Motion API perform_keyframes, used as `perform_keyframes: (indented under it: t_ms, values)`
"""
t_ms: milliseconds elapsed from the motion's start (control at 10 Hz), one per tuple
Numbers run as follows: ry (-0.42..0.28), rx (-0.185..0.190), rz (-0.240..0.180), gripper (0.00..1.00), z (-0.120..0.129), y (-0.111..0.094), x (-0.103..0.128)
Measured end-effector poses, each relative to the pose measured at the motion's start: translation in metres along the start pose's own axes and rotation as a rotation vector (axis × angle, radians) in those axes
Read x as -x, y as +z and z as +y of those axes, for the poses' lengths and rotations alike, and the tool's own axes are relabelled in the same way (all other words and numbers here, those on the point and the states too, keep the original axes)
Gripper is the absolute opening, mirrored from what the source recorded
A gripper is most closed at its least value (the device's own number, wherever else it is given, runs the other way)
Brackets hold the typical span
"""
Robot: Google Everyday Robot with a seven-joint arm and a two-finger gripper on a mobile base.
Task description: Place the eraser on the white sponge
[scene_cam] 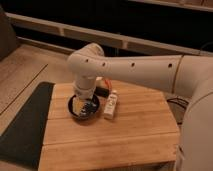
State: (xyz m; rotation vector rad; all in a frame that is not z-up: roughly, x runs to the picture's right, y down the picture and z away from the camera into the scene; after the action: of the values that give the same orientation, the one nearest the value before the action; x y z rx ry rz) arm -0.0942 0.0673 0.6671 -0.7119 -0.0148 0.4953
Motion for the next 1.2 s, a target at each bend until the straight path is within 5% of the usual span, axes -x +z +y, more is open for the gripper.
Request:
perform_keyframes:
  t_ms: [200, 500, 1000, 1200]
  values:
    - [-0.11, 0.01, 0.004, 0.65, -0.037, 0.006, -0.035]
    - [-0.178, 0.012, 0.004, 0.65, -0.09, 0.005, -0.095]
    - [-0.203, 0.009, 0.017, 0.65, -0.098, 0.007, -0.105]
    - [-0.224, -0.048, 0.069, 0.65, -0.117, 0.014, -0.108]
